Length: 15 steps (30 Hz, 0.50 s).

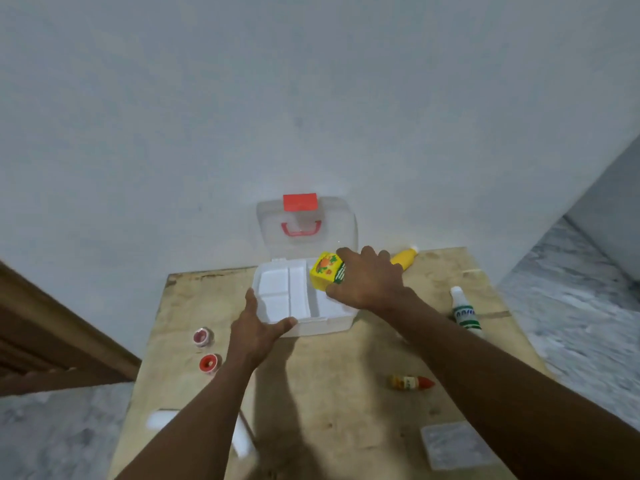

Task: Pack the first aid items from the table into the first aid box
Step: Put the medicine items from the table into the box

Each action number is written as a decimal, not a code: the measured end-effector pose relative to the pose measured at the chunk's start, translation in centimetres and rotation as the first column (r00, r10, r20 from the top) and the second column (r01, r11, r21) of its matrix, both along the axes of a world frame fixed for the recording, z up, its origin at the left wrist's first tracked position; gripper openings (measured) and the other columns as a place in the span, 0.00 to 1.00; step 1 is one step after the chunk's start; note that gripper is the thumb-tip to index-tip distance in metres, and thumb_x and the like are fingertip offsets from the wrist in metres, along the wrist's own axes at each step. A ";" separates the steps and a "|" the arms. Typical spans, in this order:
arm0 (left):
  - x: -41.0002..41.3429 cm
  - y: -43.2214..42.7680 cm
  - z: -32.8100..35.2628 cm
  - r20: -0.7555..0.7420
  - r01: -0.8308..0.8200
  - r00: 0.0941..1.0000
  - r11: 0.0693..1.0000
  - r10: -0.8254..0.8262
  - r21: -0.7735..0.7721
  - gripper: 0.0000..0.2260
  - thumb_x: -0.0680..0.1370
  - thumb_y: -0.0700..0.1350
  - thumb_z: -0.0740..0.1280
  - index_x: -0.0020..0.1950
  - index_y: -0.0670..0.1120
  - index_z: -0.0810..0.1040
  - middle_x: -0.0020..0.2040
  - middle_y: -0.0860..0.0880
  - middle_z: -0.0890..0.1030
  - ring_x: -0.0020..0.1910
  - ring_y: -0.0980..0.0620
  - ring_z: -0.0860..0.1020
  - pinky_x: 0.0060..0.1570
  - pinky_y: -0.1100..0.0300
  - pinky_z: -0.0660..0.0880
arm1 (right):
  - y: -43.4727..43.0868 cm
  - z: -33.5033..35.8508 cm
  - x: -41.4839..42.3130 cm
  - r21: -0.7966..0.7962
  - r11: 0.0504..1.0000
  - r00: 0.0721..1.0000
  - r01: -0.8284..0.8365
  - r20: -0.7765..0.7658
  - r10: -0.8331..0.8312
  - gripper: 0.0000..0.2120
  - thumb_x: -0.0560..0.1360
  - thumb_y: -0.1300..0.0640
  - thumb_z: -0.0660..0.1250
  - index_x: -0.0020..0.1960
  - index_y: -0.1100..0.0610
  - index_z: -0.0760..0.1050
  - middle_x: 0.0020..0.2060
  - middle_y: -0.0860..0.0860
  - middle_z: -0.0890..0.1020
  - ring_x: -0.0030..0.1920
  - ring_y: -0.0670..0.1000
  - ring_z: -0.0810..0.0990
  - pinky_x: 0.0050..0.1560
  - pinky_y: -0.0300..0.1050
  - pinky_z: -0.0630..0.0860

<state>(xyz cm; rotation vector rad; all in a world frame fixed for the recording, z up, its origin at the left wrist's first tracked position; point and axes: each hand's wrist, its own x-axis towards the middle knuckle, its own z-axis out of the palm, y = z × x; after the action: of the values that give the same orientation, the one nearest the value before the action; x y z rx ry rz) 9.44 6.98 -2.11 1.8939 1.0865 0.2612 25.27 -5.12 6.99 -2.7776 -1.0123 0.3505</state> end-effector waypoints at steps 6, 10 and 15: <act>0.8 -0.3 0.0 0.004 -0.008 1.000 1.000 0.008 0.011 0.45 0.70 0.53 0.76 0.79 0.48 0.53 0.70 0.42 0.73 0.66 0.39 0.72 0.54 0.57 0.69 | 1.3 -1.2 2.4 -0.180 0.977 0.992 -0.117 0.025 0.123 0.29 0.70 0.45 0.69 0.69 0.48 0.65 0.59 0.56 0.72 0.62 0.63 0.70 0.60 0.57 0.71; 0.8 -0.2 -0.3 0.009 -0.011 1.000 1.000 0.011 0.015 0.46 0.71 0.54 0.75 0.80 0.47 0.51 0.70 0.42 0.73 0.66 0.39 0.72 0.53 0.60 0.68 | 2.3 -1.8 2.5 -0.267 0.960 0.970 -0.084 0.198 0.140 0.24 0.71 0.55 0.71 0.64 0.58 0.68 0.59 0.56 0.73 0.62 0.60 0.70 0.55 0.53 0.73; 0.8 0.7 -0.8 0.015 -0.005 1.000 1.000 0.005 -0.012 0.47 0.71 0.54 0.75 0.80 0.46 0.50 0.67 0.42 0.75 0.65 0.41 0.73 0.58 0.56 0.71 | 3.4 -3.3 2.1 -0.306 0.952 0.955 -0.029 0.272 0.117 0.20 0.73 0.56 0.70 0.63 0.57 0.73 0.60 0.60 0.71 0.62 0.62 0.69 0.56 0.52 0.74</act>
<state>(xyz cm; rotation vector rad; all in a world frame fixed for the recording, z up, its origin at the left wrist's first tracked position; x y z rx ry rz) 10.28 7.73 -2.88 1.8761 1.0802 0.2707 27.35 -1.68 3.67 -3.1381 -1.2213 0.1163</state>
